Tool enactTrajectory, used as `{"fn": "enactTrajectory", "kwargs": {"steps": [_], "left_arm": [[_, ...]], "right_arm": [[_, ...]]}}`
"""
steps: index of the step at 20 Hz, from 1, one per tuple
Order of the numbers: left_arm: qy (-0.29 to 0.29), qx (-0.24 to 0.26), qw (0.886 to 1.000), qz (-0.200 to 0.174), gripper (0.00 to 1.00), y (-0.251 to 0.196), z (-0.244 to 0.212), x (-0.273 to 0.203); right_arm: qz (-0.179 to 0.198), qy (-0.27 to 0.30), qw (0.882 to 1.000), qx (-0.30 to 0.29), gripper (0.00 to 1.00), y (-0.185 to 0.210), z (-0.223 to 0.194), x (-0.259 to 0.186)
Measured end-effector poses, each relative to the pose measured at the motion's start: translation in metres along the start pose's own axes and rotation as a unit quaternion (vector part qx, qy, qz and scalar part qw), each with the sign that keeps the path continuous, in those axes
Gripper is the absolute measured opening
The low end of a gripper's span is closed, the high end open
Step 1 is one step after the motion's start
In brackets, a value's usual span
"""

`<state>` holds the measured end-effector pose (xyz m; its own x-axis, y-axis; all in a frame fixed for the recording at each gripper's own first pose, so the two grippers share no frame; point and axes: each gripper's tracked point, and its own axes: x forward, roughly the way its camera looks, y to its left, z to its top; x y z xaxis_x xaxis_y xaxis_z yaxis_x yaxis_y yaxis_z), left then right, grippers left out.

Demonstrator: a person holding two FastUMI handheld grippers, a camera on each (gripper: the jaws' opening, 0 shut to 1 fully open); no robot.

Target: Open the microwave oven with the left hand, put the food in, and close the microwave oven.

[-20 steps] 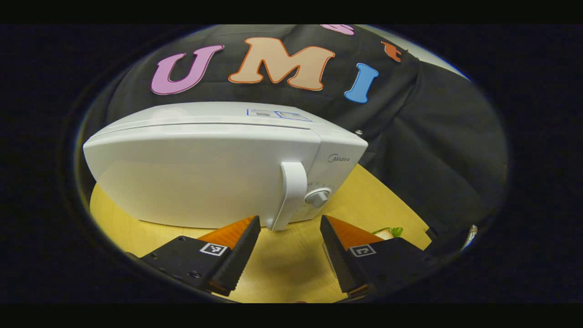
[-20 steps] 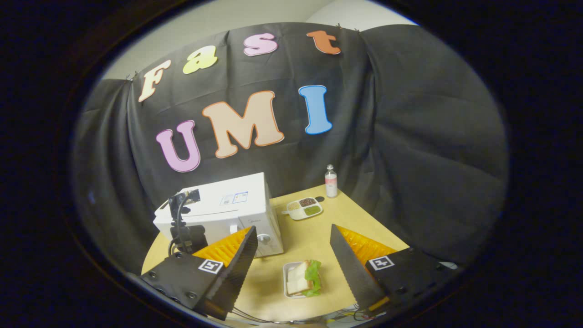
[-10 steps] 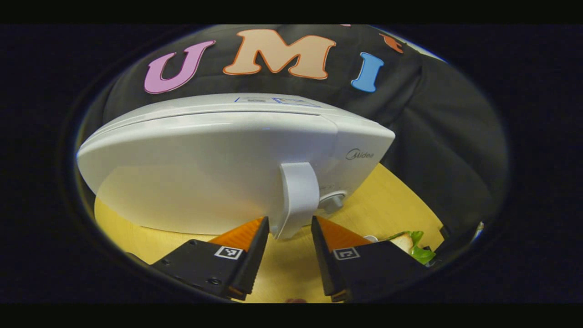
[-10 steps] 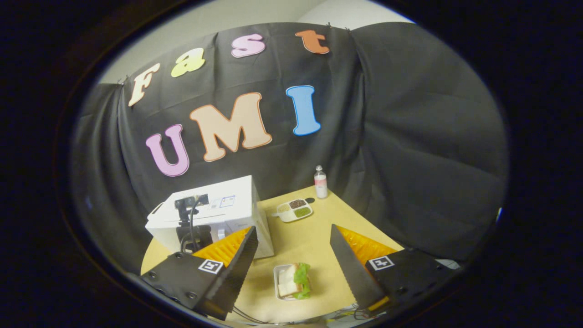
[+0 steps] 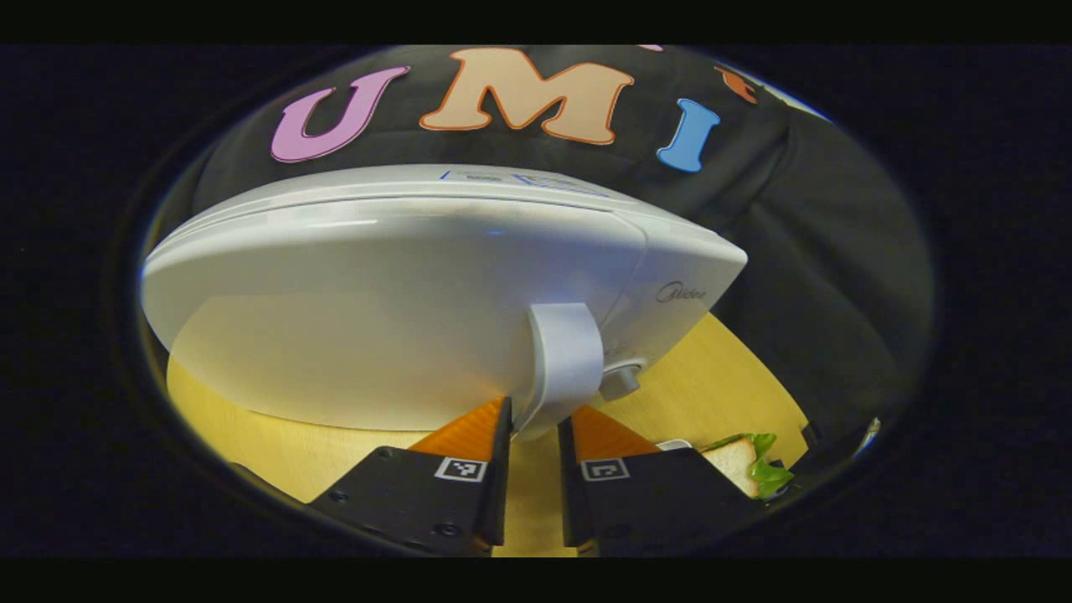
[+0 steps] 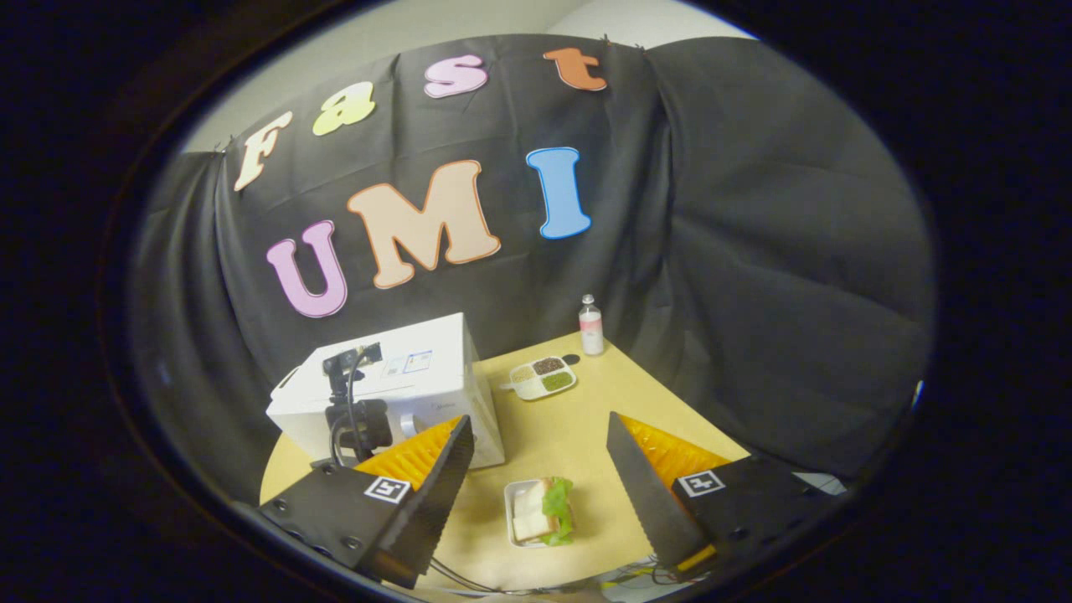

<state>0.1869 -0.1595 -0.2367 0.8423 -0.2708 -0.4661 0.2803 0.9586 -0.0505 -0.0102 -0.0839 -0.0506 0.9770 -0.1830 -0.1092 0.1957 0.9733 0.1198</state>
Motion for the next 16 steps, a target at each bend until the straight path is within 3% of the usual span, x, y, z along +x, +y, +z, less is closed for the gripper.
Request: {"fn": "enactTrajectory", "kwargs": {"steps": [4,8,9,11,12,16], "left_arm": [[-0.012,0.037,0.999,0.001,0.22,0.000,-0.001,-0.001],[-0.026,0.028,0.999,0.005,0.15,0.000,0.000,-0.003],[-0.034,0.024,0.999,0.009,0.12,0.000,0.001,-0.003],[-0.038,0.028,0.999,0.010,0.08,0.000,0.001,-0.003],[-0.039,0.028,0.999,0.009,0.07,0.000,0.001,-0.003],[-0.046,0.021,0.999,0.018,0.04,0.000,0.002,-0.004]], "right_arm": [[0.004,0.007,1.000,0.001,0.92,0.003,-0.005,-0.002],[0.004,0.016,1.000,0.004,0.92,0.002,-0.013,-0.007],[0.005,0.020,1.000,0.004,0.99,0.002,-0.015,-0.008],[0.004,0.024,1.000,0.003,0.99,0.000,-0.018,-0.012],[0.005,0.025,1.000,0.002,0.92,-0.001,-0.019,-0.013],[0.005,0.030,1.000,-0.002,0.92,-0.004,-0.021,-0.017]]}}
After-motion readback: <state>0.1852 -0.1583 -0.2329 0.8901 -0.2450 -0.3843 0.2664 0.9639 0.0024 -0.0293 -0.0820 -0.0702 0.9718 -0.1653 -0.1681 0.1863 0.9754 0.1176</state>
